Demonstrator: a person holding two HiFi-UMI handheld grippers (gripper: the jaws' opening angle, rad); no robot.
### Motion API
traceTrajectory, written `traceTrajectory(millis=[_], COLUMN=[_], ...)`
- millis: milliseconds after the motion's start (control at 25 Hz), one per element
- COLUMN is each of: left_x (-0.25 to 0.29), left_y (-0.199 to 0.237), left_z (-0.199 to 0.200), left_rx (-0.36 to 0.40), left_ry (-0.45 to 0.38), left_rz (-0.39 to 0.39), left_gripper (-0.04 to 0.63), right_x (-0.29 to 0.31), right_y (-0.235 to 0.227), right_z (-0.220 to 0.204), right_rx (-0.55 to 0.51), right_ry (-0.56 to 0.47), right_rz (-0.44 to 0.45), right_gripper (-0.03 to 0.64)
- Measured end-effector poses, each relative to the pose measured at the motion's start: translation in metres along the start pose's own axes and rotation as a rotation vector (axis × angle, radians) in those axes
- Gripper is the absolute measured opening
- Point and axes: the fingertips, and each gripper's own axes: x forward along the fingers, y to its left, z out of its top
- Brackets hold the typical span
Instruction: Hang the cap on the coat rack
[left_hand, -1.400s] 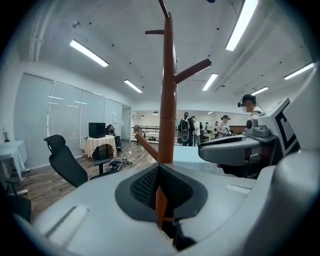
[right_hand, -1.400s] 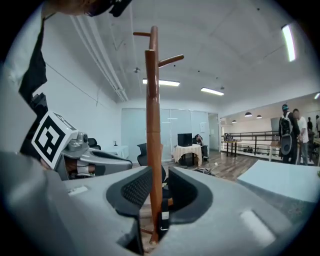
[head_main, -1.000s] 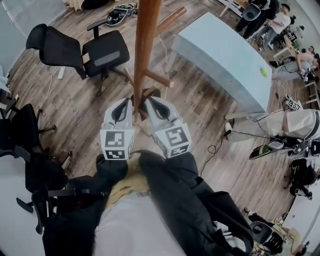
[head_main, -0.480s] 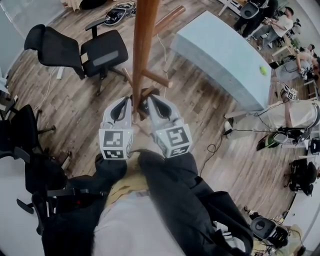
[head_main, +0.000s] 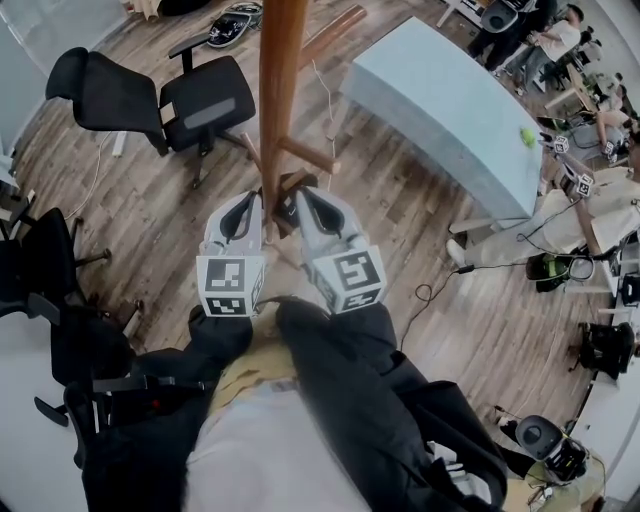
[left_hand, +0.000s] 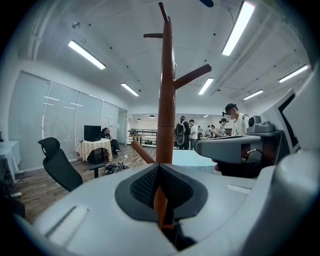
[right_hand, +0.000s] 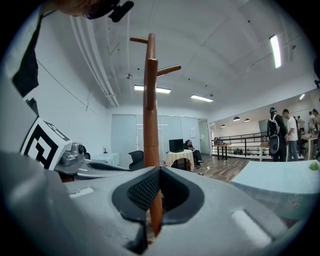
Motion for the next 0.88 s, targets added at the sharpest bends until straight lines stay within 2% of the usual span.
traceTrajectory(millis=[880], left_x=[-0.002], left_y=[-0.001], left_z=[-0.011], left_rx=[0.001], left_ry=[0.035], left_rz=[0.008], left_gripper=[-0.005], right_x=[-0.009], right_y=[-0.002], right_z=[-0.012], right_rx=[0.014], right_ry=[0.019], right_rz=[-0.02], right_gripper=[-0.002])
